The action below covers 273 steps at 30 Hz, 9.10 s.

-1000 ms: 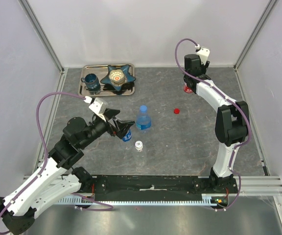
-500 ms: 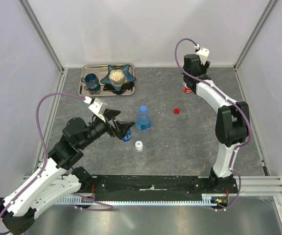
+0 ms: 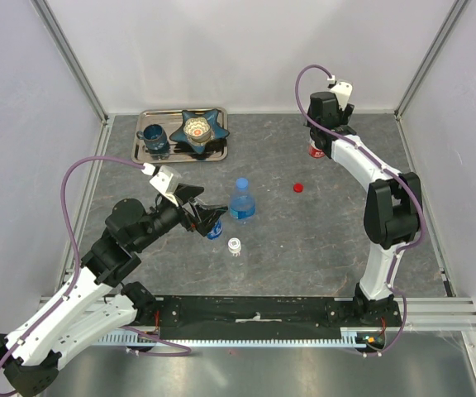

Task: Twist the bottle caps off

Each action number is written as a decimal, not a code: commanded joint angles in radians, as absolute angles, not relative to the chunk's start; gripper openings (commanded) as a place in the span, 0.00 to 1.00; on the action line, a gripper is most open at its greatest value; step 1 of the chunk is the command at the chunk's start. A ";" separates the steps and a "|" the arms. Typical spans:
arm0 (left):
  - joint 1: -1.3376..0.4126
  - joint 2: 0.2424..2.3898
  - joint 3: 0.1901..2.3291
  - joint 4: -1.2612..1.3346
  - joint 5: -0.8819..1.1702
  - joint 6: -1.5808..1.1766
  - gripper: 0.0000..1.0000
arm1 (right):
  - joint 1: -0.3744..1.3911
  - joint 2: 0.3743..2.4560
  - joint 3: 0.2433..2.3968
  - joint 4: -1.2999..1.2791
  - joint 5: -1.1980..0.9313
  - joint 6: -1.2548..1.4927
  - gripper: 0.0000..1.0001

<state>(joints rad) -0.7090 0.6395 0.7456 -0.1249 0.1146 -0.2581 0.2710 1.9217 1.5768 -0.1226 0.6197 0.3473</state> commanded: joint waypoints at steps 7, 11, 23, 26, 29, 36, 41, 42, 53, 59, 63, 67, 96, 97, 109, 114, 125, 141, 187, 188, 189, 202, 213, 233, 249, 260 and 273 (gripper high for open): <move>-0.710 0.634 0.745 -0.095 0.132 -0.291 1.00 | 0.279 1.848 1.566 -0.118 0.595 0.367 0.73; -0.710 0.632 0.746 -0.103 0.129 -0.291 0.99 | 0.279 1.830 1.551 -0.121 0.586 0.376 0.79; -0.710 0.638 0.796 -0.158 0.034 -0.244 0.99 | 0.320 1.542 1.525 -0.232 0.513 0.462 0.97; -0.710 0.641 0.818 -0.160 -0.050 -0.242 0.99 | 0.406 1.399 1.447 -0.213 0.453 0.459 0.95; -0.710 0.661 0.836 -0.163 -0.142 -0.253 1.00 | 0.527 1.301 1.333 -0.153 0.264 0.436 0.93; -0.709 0.738 0.960 -0.322 -0.325 -0.258 0.99 | 0.874 1.333 1.283 -0.238 0.245 0.351 0.95; -0.709 0.686 0.960 -0.336 -0.344 -0.236 0.97 | 0.925 1.399 1.241 -0.226 0.278 0.344 0.93; -0.709 0.661 0.956 -0.333 -0.344 -0.233 0.95 | 0.931 1.420 1.230 -0.219 0.285 0.347 0.93; -0.709 0.629 0.919 -0.342 -0.339 -0.230 0.93 | 0.951 1.517 1.238 -0.187 0.460 0.370 0.83; -0.709 0.626 0.908 -0.348 -0.319 -0.232 0.92 | 0.951 1.543 1.233 -0.176 0.465 0.374 0.59; -0.709 0.635 0.911 -0.345 -0.314 -0.224 0.92 | 0.951 1.462 1.203 -0.144 0.517 0.376 0.47; -0.709 0.669 0.939 -0.318 -0.319 -0.192 0.92 | 0.951 1.323 1.235 -0.152 0.574 0.330 0.43; -0.371 1.132 1.146 0.310 1.018 -0.509 1.00 | 0.618 1.120 1.529 -0.465 -0.058 0.566 0.00; -0.405 1.120 1.163 0.109 0.961 -0.333 0.99 | 0.614 1.126 1.535 -0.460 -0.083 0.574 0.00; -0.446 1.177 1.213 0.012 0.916 -0.265 1.00 | 0.612 1.209 1.586 -0.385 -0.311 0.664 0.00; -0.454 1.207 1.210 0.006 0.891 -0.252 1.00 | 0.614 1.210 1.594 -0.370 -0.336 0.676 0.00; -0.488 1.250 1.249 -0.066 0.946 -0.201 0.76 | 0.614 1.197 1.583 -0.368 -0.336 0.678 0.00; -0.532 1.232 1.246 -0.089 0.862 -0.166 0.53 | 0.614 1.138 1.603 -0.411 -0.137 0.609 0.68; -0.905 1.138 1.085 0.066 -0.083 0.057 0.44 | 0.624 1.215 1.529 -0.413 0.067 0.640 0.61; -0.905 1.138 1.085 0.066 -0.083 0.055 0.44 | 0.623 1.212 1.526 -0.413 0.066 0.638 0.59; -0.905 1.138 1.085 0.066 -0.084 0.055 0.44 | 0.624 1.210 1.525 -0.413 0.069 0.637 0.56; -0.893 1.094 1.071 0.086 0.061 0.038 0.44 | 0.623 1.172 1.499 -0.399 0.008 0.559 0.00; -0.641 1.164 1.147 0.274 1.147 -0.415 0.45 | 0.601 1.147 1.529 -0.345 -0.409 0.359 0.00; -0.565 1.238 1.103 0.805 1.408 -0.882 0.48 | 0.604 1.126 1.490 -0.193 -0.966 0.296 0.00; -0.565 1.232 1.118 0.660 1.384 -0.773 0.49 | 0.607 1.127 1.549 -0.201 -0.721 0.386 0.73; -0.565 1.210 1.187 0.280 1.154 -0.446 0.51 | 0.607 1.172 1.738 -0.285 -0.439 0.540 0.98; -0.779 1.200 1.276 -0.067 0.146 -0.017 0.52 | 0.607 1.187 1.752 -0.519 0.058 0.522 0.98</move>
<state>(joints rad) -0.6964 1.2232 1.2400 0.0254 0.5529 -0.2146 0.6048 1.1866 1.7916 -0.4461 -0.1322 0.5461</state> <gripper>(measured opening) 0.531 0.982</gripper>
